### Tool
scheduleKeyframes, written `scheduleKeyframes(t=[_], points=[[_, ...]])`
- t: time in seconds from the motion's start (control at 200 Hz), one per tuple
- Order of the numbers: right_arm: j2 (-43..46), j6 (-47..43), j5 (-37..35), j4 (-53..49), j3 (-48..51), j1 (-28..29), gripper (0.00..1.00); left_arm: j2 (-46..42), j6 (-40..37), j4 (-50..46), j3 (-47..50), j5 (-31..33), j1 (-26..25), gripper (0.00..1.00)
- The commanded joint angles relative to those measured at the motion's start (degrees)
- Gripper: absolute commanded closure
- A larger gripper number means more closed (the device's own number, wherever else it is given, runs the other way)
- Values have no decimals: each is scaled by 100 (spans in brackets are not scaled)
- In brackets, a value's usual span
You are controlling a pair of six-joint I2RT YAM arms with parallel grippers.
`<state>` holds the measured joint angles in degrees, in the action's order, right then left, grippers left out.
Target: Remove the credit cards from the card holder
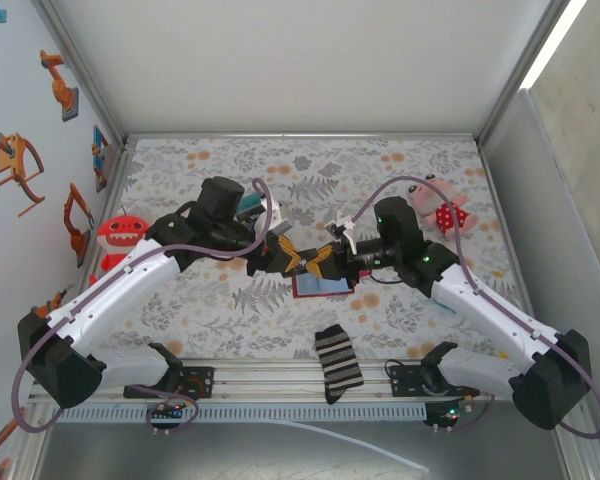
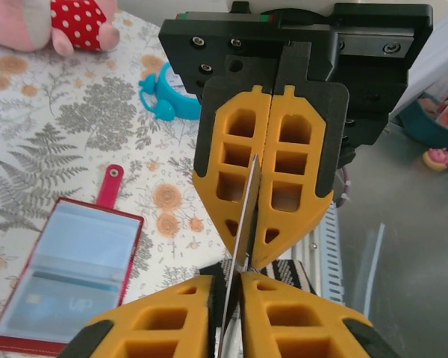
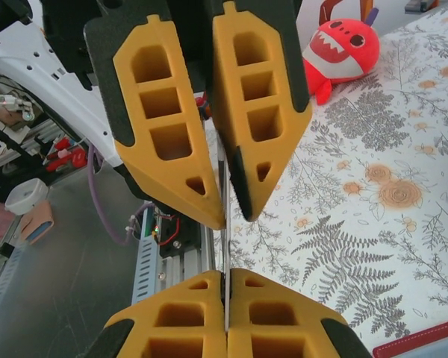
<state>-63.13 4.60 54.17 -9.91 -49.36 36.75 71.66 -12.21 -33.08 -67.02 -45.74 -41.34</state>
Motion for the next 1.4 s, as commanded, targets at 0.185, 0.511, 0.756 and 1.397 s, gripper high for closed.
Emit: scheduleKeyframes(t=[0.185,0.511,0.756,1.397], points=[[42,-123,63,-19,-179,7,100,60,-352,-216,-206,-67,-10,96],[243,-148,-648,-221,-143,7,54,-118,-563,-96,-65,418,244,100],[359,168,-1527,-412,-239,10,46,-25,-1161,400,195,1137,790,100],[-101,1422,-4250,-668,-184,69,35,2074,-3237,1207,-330,740,2339,100]])
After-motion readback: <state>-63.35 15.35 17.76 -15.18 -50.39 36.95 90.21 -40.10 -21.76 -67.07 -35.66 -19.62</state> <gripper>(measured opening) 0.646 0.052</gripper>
